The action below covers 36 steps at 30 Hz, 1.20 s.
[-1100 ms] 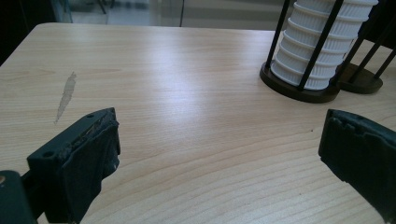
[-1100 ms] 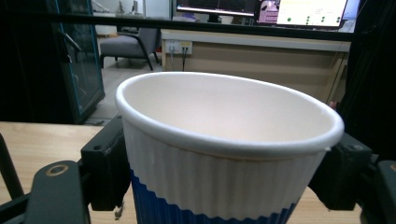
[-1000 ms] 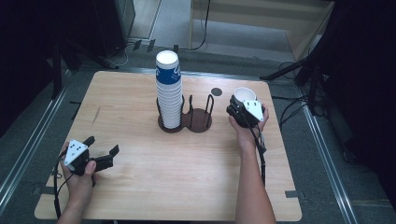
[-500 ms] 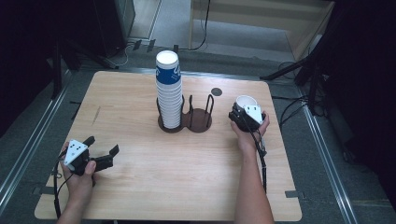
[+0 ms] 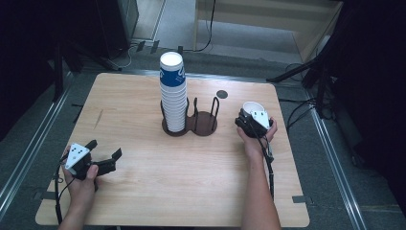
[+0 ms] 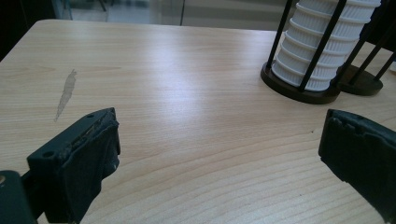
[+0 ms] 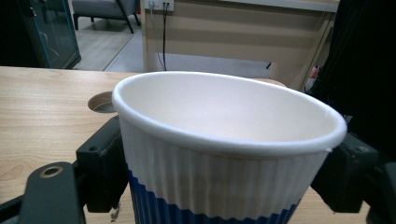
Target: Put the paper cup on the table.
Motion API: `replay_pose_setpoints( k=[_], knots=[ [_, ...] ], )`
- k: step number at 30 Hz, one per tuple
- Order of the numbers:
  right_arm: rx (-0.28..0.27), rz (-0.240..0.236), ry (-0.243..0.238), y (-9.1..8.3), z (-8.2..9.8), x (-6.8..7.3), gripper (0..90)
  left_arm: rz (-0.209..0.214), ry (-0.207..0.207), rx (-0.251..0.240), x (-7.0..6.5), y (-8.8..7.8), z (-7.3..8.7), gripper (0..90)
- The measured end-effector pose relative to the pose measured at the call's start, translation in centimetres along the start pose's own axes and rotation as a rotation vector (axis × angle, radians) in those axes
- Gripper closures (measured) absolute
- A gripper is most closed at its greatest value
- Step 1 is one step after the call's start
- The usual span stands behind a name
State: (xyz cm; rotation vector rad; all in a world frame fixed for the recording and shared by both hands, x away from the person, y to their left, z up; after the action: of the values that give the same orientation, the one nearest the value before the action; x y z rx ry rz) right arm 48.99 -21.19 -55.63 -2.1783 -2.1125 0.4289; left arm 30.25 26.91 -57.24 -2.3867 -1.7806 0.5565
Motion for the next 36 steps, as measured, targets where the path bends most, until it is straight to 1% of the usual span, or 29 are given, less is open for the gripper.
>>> replay_pose_setpoints(
  k=[2, 5, 7, 11, 18, 20, 21, 24, 26, 27, 28, 29, 30, 32, 33, 36],
  knots=[
    [0.006, -0.002, 0.007, 0.0, 0.1, 0.0, 17.5, 0.0, -0.003, 0.0, 0.0, 0.0, 0.0, 0.0],
    [0.009, -0.004, 0.002, 0.0, 0.2, 0.0, 17.4, 0.001, -0.004, 0.0, 0.0, 0.0, 0.0, 0.0],
    [0.008, -0.009, 0.016, -0.1, 0.3, 0.0, 17.2, 0.001, -0.007, 0.001, 0.0, 0.0, 0.0, 0.0],
    [0.014, -0.016, 0.016, -0.1, 0.3, -0.1, 16.7, 0.001, -0.015, -0.001, 0.1, 0.0, 0.0, 0.0],
    [0.023, -0.021, 0.021, -0.2, 0.5, -0.2, 15.0, 0.002, -0.014, -0.002, 0.1, 0.0, 0.0, 0.0],
    [0.016, -0.031, 0.029, -0.3, 0.3, 0.0, 12.6, 0.002, -0.016, -0.002, 0.1, 0.0, 0.0, 0.0],
    [0.015, -0.033, 0.024, -0.4, 0.2, 0.0, 11.5, 0.002, -0.016, -0.002, 0.1, 0.0, 0.0, 0.0],
    [0.023, -0.049, 0.025, -0.4, 0.1, 0.1, 0.2, 0.002, -0.016, -0.002, 0.1, 0.0, 0.0, 0.0],
    [0.029, -0.055, 0.025, -0.4, 0.1, 0.2, 0.0, 0.003, -0.019, -0.004, 0.1, 0.0, 0.0, 0.0],
    [0.025, -0.07, 0.023, -0.6, 0.0, 0.3, 0.0, 0.004, -0.022, -0.005, 0.1, 0.0, 0.0, 0.0],
    [0.025, -0.07, 0.023, -0.6, 0.0, 0.3, 0.0, 0.004, -0.022, -0.005, 0.1, 0.0, 0.0, 0.0],
    [0.02, -0.09, 0.029, -0.9, -0.2, 0.4, 0.0, 0.004, -0.021, -0.004, 0.1, 0.0, 0.0, 0.0],
    [0.02, -0.09, 0.029, -0.9, -0.2, 0.4, 0.0, 0.005, -0.021, -0.004, 0.1, 0.0, 0.0, 0.0],
    [0.007, -0.107, 0.051, -1.3, -0.5, 0.5, 0.0, 0.006, -0.022, -0.004, 0.1, 0.0, 0.0, 0.0],
    [-0.003, -0.124, 0.038, -1.9, -0.8, 0.7, 0.0, 0.005, -0.022, -0.003, 0.2, 0.0, 0.0, 0.0],
    [0.004, -0.129, 0.04, -2.3, -1.1, 0.7, 0.0, 0.005, -0.022, -0.004, 0.2, 0.0, 0.0, 0.0]
  ],
)
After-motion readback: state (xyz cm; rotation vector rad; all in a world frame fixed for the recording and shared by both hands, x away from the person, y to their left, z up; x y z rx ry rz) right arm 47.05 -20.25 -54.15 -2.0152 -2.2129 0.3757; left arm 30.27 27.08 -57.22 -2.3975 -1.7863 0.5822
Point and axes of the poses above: each handheld gripper's, and its own axes: y roughly forward along the jaws, z roughly out of its underside, x roughly to its left, the point moved 7 cm from there along y, roughly forward along the jaws, and after that the axes turned 4 degrees about -y, right-handed, at the moved point
